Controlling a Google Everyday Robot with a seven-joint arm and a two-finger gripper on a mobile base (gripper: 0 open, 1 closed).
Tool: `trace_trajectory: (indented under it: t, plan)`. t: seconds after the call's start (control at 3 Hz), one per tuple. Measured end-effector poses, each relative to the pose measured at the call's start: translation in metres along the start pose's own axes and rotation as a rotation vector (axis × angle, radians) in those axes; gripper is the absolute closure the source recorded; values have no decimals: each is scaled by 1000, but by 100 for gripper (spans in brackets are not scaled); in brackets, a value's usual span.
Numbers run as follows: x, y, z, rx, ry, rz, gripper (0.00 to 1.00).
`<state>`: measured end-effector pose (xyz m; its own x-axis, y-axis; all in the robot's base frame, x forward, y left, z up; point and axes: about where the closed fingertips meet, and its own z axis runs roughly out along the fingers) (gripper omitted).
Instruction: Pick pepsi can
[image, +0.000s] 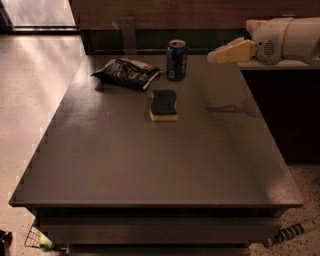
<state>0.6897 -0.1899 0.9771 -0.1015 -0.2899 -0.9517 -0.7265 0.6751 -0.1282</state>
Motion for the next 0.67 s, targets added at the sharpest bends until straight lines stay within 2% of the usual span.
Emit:
trace_trajectory:
  t: [0.33, 0.67]
  plan:
    - [3, -5, 70, -65, -80, 84, 0]
    - [3, -5, 70, -65, -80, 84, 0]
